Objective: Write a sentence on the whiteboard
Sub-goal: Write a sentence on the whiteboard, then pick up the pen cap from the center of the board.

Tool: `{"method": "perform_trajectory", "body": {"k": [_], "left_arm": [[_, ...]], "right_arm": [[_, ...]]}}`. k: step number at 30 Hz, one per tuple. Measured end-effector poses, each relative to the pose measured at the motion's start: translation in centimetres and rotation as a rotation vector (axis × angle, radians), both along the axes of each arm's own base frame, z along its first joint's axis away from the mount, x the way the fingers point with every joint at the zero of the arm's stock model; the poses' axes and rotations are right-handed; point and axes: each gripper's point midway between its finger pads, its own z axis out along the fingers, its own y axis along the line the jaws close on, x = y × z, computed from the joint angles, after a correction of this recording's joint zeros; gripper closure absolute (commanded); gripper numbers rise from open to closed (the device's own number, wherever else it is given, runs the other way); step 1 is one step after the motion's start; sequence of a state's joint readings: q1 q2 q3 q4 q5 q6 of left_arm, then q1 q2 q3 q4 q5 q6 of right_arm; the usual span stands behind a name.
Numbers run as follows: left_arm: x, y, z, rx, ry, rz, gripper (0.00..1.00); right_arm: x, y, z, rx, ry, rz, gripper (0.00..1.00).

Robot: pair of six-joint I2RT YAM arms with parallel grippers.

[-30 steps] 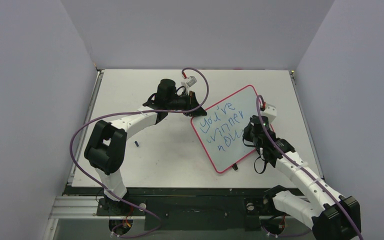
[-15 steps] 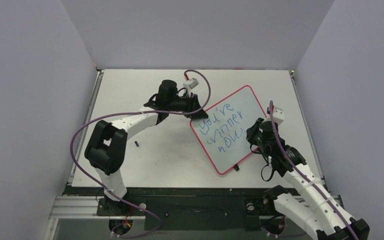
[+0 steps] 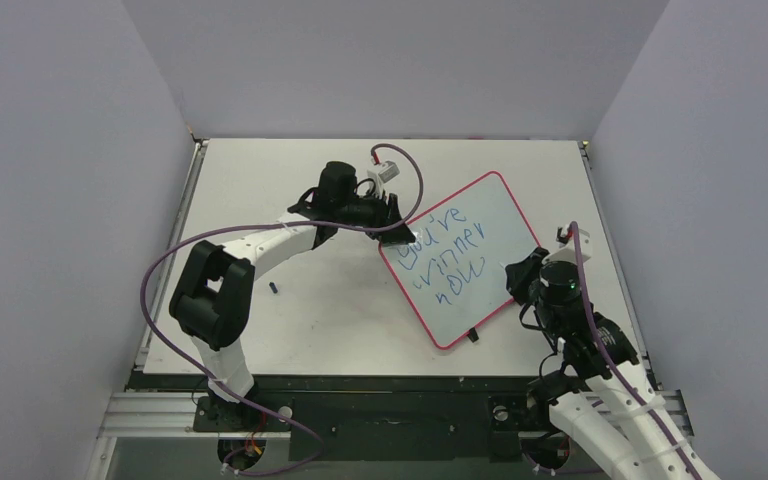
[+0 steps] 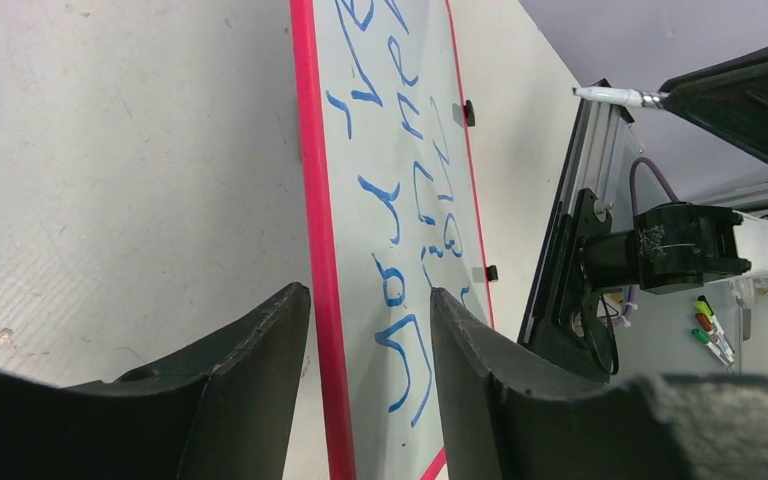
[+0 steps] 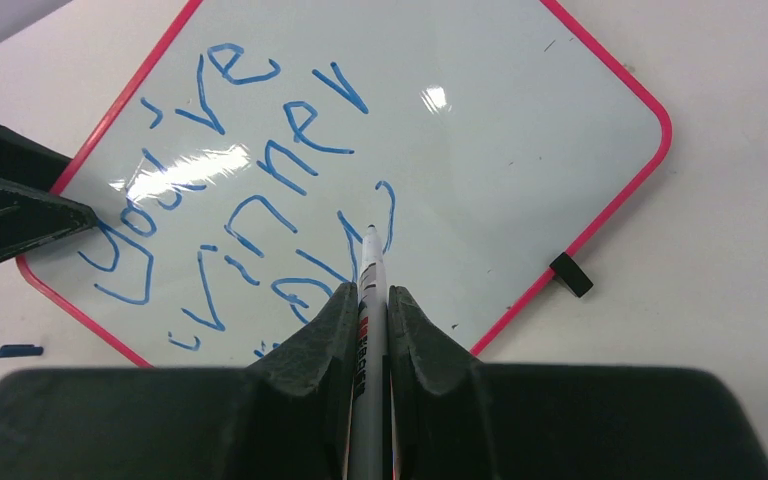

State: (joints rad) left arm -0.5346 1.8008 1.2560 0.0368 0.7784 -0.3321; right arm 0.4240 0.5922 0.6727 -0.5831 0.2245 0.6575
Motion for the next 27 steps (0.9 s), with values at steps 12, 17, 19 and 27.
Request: {"method": "perform_trajectory", "body": {"k": [12, 17, 19, 27], "left_arm": [[2.0, 2.3, 2.4, 0.026, -0.05, 0.098, 0.47], [2.9, 4.7, 6.0, 0.052, -0.147, 0.22, 0.47], [3.2, 6.2, 7.7, 0.068, -0.207, 0.305, 0.47], [1.9, 16.6, 6.4, 0.263, -0.25, 0.804, 0.57]], "right_arm": [[-0.9, -0.4, 1.1, 0.022, -0.023, -0.006, 1.0], [-0.9, -0.1, 2.3, 0.038, -0.043, 0.008, 1.0], [-0.9, 0.0, 2.6, 0.042, -0.048, 0.016, 1.0], [-0.2, 1.1, 3.7, 0.059, -0.052, 0.053, 1.0]]}}
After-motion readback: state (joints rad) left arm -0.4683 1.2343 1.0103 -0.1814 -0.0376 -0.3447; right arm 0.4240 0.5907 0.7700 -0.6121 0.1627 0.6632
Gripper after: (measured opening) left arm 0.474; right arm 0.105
